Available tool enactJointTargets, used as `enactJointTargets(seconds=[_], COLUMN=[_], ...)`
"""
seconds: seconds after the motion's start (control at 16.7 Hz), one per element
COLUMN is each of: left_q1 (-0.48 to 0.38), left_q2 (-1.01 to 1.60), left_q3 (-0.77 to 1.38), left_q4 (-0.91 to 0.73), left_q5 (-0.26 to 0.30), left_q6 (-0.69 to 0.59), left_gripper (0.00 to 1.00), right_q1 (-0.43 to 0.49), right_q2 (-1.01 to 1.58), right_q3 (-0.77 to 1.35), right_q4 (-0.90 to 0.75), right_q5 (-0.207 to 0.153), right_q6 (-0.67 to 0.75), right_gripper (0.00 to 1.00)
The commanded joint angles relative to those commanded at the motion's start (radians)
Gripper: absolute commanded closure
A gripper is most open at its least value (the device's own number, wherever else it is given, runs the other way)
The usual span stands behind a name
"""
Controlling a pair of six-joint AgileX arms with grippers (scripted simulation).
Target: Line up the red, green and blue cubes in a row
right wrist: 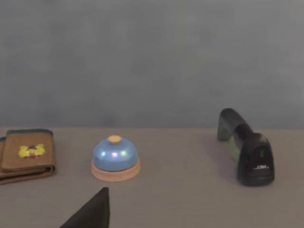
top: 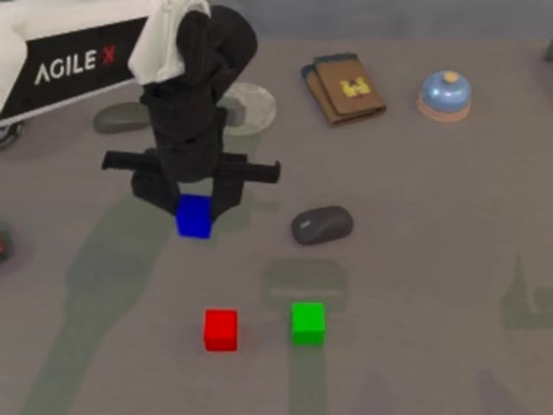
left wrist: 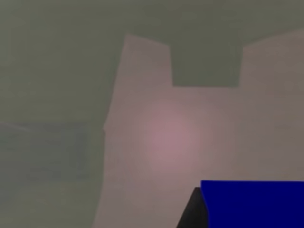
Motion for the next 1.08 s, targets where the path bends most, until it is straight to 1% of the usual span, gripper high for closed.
enactJointTargets(seconds=[0.3, 0.42, 0.54, 0.66, 0.96, 1.08], left_q1=[-0.287, -0.381, -0.450, -0.481, -0.479, -0.480], left_q2=[0.169, 0.217, 0.249, 0.263, 0.260, 0.263], left_q3=[0.300, 0.394, 0.462, 0.493, 0.490, 0.460], left_q4=[-0.133, -0.173, -0.200, -0.212, -0.207, -0.171], left_q5=[-0.012, -0.017, -0.021, -0.023, -0.022, -0.021], left_q6=[-0.388, -0.505, -0.580, -0.612, -0.611, -0.611], left_gripper=[1.00, 1.00, 1.00, 1.00, 1.00, 1.00], right_q1=[0.000, 0.000, 0.000, 0.000, 0.000, 0.000], right_q2=[0.000, 0.000, 0.000, 0.000, 0.000, 0.000], right_q3=[0.000, 0.000, 0.000, 0.000, 0.000, 0.000], right_q4=[0.000, 0.000, 0.000, 0.000, 0.000, 0.000], right_q5=[0.000, 0.000, 0.000, 0.000, 0.000, 0.000], right_q6=[0.000, 0.000, 0.000, 0.000, 0.000, 0.000], right_gripper=[0.00, 0.00, 0.00, 0.00, 0.00, 0.00])
